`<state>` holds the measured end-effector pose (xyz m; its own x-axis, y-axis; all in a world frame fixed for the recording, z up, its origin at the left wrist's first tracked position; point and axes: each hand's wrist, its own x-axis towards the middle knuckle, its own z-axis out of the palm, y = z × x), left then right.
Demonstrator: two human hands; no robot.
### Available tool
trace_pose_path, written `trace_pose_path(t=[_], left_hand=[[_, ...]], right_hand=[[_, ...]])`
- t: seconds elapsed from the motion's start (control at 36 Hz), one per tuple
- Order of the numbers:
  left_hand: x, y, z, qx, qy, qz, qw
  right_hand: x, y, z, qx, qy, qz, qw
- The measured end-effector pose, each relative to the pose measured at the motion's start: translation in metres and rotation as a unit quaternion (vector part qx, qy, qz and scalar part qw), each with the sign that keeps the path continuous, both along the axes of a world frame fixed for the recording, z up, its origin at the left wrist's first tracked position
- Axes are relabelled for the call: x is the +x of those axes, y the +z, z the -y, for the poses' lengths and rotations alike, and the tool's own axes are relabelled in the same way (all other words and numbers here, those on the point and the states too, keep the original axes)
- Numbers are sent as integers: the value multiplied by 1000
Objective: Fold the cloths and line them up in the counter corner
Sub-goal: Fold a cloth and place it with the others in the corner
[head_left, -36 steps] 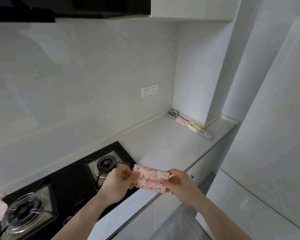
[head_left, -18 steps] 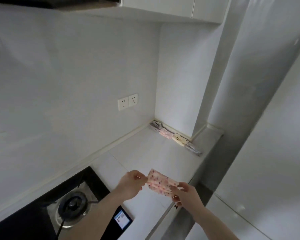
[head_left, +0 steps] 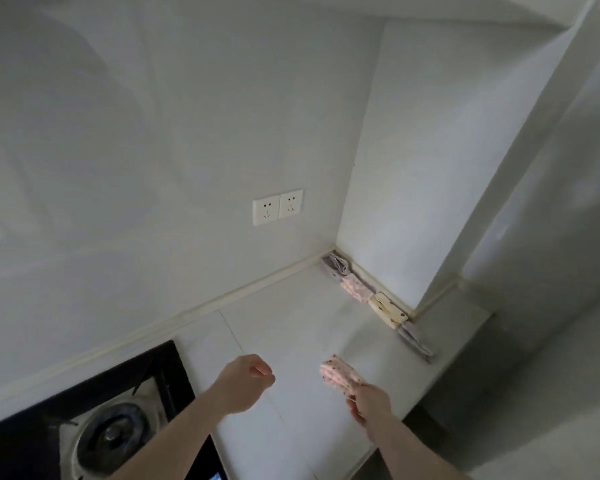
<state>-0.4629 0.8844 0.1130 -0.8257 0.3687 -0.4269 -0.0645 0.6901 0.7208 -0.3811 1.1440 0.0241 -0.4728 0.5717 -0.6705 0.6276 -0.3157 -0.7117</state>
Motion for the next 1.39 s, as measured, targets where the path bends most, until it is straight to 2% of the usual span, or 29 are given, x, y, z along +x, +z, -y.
trace_pose_path(t=[0.17,0.36,0.44,0.5,0.69,0.86,0.94,1.11,1.25,1.39], left_hand=[[-33,-12,-21,-11,59,12,998],[-60,-9,-54,-19,122,9,992],[-66,-11,-64,-28,143,6,989],[-68,-13,-69,-36,147,14,988],[-75,-18,-77,-58,165,44,984],[-92,-15,-77,-70,191,34,979],[-97,-14,-77,-72,200,33,977],[-99,-12,-84,-66,219,27,973],[-99,-11,-83,-63,216,36,974],[-96,-12,-76,-59,229,47,970]], right_hand=[[-70,-17,-46,-3,14,-15,1000],[-124,-49,-96,0,38,63,997],[-141,-55,-103,-16,75,67,995],[-154,-64,-111,-23,58,82,995],[-211,-68,-128,-92,65,55,992],[-258,-78,-141,-127,97,57,985],[-275,-77,-143,-147,97,31,984],[-315,-58,-141,-143,107,-9,984],[-330,-45,-141,-213,98,-40,971],[-338,-39,-133,-185,138,-23,973]])
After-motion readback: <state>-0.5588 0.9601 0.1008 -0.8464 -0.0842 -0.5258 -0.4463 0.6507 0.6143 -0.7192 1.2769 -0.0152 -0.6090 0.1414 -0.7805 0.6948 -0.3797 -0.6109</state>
